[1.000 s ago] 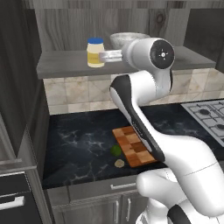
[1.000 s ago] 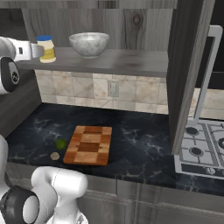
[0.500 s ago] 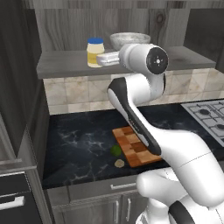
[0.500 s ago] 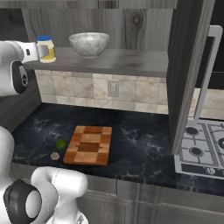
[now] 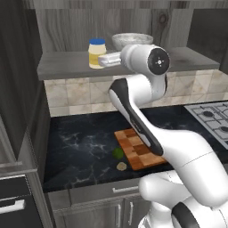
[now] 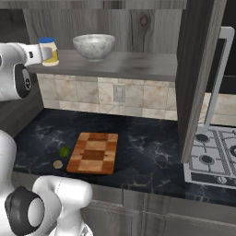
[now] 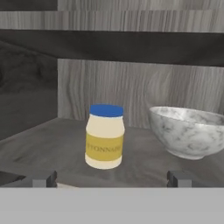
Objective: Open the cabinet. Place the bowl and condiment on the counter. Then place the lime and garlic on the cutting board.
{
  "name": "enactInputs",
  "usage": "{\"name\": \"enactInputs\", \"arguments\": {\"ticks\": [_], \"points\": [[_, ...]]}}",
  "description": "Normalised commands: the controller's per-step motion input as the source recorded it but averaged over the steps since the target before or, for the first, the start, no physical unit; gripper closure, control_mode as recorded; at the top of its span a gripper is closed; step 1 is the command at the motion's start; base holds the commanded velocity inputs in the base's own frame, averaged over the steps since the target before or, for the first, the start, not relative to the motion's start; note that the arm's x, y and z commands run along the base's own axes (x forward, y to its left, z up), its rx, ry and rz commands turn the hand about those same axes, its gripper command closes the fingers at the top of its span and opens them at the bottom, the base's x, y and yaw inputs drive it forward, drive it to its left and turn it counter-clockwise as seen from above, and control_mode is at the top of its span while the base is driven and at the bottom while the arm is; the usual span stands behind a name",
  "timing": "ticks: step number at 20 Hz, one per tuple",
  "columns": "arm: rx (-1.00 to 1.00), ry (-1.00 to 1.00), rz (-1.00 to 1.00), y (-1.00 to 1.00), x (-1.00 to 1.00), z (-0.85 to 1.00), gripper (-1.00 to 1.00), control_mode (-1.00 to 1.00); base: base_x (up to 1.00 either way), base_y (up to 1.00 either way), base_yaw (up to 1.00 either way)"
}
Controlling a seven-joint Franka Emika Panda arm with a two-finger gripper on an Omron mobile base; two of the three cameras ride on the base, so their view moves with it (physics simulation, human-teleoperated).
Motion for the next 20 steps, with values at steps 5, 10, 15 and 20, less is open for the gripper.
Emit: {"name": "enactInputs", "arguments": {"ticks": [5, 10, 15, 20], "points": [[0.00, 0.00, 0.00, 0.03, 0.25, 0.00, -1.00, -1.00, 0.00, 0.00, 0.00], [0.00, 0.00, 0.00, 0.11, 0.16, -0.03, -1.00, -1.00, 0.00, 0.00, 0.00], [0.00, 0.00, -0.01, 0.21, 0.02, -0.04, -1.00, -1.00, 0.00, 0.00, 0.00], [0.00, 0.00, -0.01, 0.06, 0.00, 0.00, -1.00, -1.00, 0.00, 0.00, 0.00]]}}
